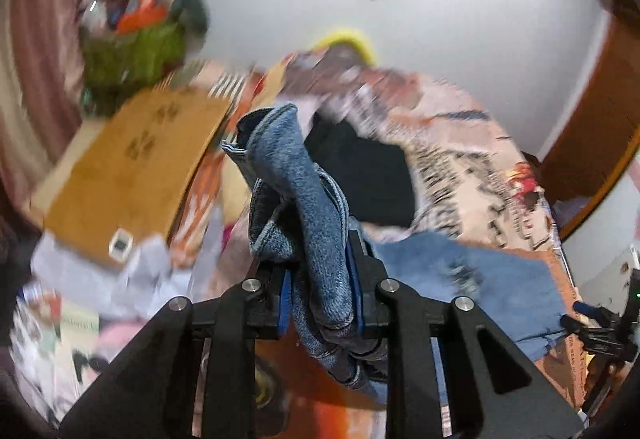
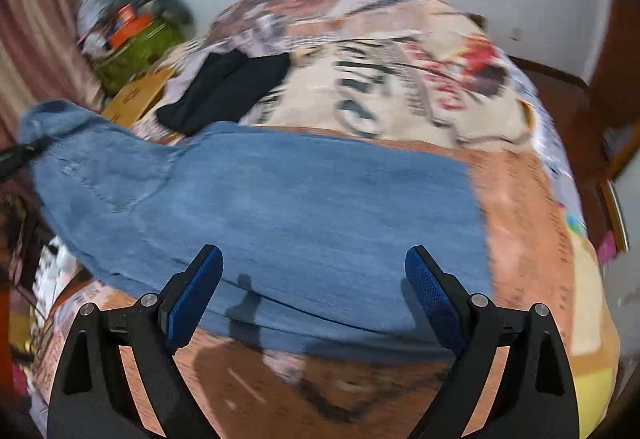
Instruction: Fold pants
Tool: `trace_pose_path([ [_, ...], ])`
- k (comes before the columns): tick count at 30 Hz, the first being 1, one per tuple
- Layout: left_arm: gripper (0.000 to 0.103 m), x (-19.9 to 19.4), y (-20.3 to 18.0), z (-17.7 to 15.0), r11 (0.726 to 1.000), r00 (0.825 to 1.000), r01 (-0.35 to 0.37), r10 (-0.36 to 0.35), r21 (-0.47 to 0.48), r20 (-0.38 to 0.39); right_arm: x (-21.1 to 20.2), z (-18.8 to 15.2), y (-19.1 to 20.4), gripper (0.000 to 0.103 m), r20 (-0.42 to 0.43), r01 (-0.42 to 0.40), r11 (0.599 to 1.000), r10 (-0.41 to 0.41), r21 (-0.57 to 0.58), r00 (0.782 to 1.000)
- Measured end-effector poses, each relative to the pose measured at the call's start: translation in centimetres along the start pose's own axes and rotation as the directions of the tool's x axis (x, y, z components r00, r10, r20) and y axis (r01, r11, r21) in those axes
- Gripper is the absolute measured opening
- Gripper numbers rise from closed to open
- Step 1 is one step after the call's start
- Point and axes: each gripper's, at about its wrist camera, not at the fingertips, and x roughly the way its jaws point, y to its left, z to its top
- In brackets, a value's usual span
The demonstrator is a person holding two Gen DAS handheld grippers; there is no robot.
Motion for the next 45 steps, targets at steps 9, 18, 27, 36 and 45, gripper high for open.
trace_pose_path([
  [9,0.023,-2.3,-12.5,4.5,0.973,0.986,0.088,-0.115,0.213,0.121,2.0,-3.2,-5.7,0.090,-0.071,-0.002,0.988,0.013,0.152,0.997],
  [18,0.022,-0.1,-24.5,5.5,0.919,0.969,0.195,-0.235,0.341,0.079,2.2,-4.1,-6.4,0.090,-0.053,-0.074,0.976,0.086,0.207,0.995],
  [27,0.022,3.8,-33.7,1.0,0.830,0.936,0.347,-0.337,0.436,-0.104,0.8,-4.6,-6.1,0.090,-0.028,-0.039,0.985,0.045,0.167,0.999],
  [36,0.026,7.2,-37.9,-5.7,0.753,0.886,0.454,-0.326,0.477,-0.329,-2.1,-5.6,-7.4,0.090,0.009,-0.006,0.983,0.004,0.186,1.000],
  [45,0.088,7.4,-38.6,-6.7,0.770,0.890,0.433,-0.283,0.469,-0.356,-3.4,-6.7,-7.2,0.090,0.011,0.006,0.985,-0.008,0.170,1.000],
])
